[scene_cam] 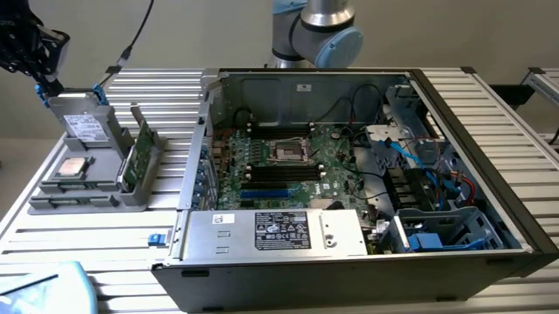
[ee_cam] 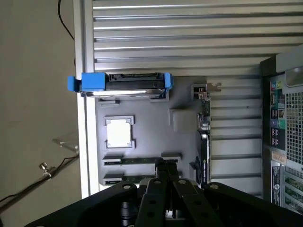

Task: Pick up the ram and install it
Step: 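Reach for the ram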

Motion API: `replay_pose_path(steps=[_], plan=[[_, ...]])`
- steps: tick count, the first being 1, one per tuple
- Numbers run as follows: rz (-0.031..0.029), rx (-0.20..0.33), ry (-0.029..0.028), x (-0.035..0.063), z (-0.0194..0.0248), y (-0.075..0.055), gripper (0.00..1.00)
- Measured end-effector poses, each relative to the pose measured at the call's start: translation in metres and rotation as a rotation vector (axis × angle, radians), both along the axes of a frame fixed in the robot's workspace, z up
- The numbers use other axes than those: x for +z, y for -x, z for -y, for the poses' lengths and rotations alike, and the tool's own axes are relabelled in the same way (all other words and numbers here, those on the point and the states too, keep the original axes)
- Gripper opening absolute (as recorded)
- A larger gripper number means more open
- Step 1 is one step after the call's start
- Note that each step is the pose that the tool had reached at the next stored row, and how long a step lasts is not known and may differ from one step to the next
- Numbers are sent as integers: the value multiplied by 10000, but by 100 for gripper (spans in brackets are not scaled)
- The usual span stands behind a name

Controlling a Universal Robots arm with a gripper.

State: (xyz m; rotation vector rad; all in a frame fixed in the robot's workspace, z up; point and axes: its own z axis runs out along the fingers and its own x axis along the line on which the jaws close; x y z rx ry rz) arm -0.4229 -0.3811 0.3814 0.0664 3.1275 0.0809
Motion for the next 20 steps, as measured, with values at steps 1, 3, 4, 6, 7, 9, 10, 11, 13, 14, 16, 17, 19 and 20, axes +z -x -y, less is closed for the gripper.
replay_pose_path(steps=[1, 3, 4, 6, 7, 9, 10, 11, 13, 14, 16, 17, 19, 20], plan=[[-19, 0, -16, 0, 10, 10, 11], [-64, -1, -43, 0, 27, 61, 11], [-91, -1, -46, 0, 33, 84, 11], [-128, 2, -50, -1, 56, 117, 11], [-141, 0, -65, 0, 80, 122, 11], [-165, 1, -101, 0, 135, 126, 11], [-177, 1, -120, 0, 163, 128, 11], [-189, 0, -141, 0, 191, 129, 11], [-231, 0, -194, 0, 250, 129, 11], [-264, 1, -226, 0, 277, 129, 11], [-340, 1, -297, 0, 328, 129, 11], [-384, 1, -330, 0, 349, 129, 11], [-446, 1, -370, -1, 364, 122, 11], [-452, 0, -369, 0, 365, 122, 11]])
